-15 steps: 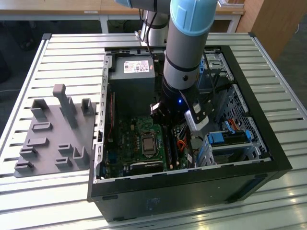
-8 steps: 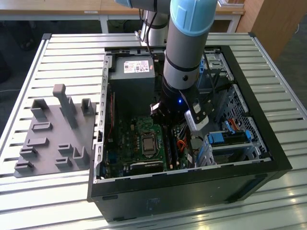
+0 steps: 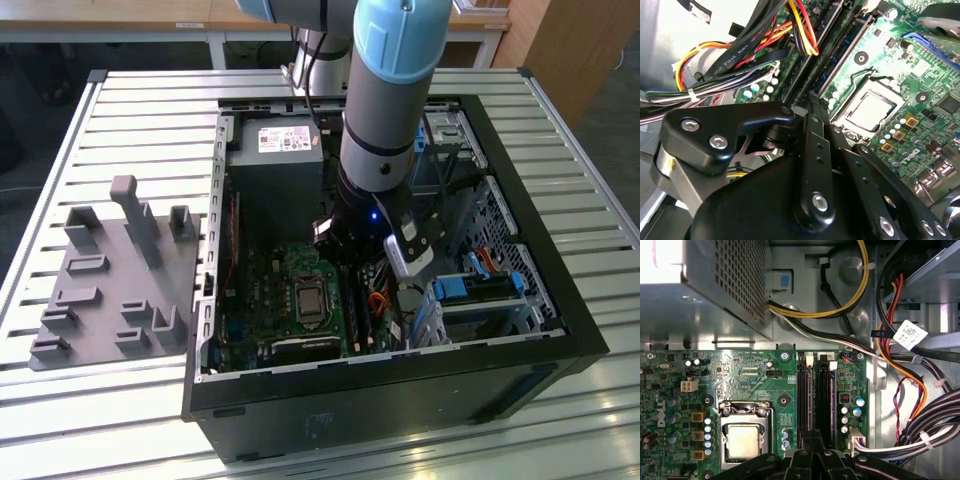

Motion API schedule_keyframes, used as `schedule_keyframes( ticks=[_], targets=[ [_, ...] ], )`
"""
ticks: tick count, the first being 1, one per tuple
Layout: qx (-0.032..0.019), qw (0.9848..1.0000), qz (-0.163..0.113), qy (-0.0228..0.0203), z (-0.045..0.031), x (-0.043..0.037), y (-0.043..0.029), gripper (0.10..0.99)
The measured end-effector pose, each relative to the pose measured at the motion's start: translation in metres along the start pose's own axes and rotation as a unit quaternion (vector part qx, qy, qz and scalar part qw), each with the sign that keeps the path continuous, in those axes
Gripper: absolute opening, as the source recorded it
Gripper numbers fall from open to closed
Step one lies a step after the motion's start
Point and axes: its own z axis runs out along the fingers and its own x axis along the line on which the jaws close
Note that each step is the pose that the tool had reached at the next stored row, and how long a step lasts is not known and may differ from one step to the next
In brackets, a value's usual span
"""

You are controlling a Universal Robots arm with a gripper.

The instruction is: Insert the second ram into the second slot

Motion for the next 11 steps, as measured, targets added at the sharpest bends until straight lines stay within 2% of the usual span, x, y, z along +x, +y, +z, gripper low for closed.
schedule_keyframes(
  ticks=[4, 8, 11],
  targets=[
    [0.0010, 1.0000, 0.000, 0.0003, 0.0034, -0.0001, 0.0000, 0.106],
    [0.0011, 1.0000, 0.000, 0.0003, 0.0029, -0.0001, 0.0001, 0.106],
    [-0.0010, 1.0000, 0.000, -0.0004, 0.0000, -0.0001, 0.0004, 0.106]
  ],
)
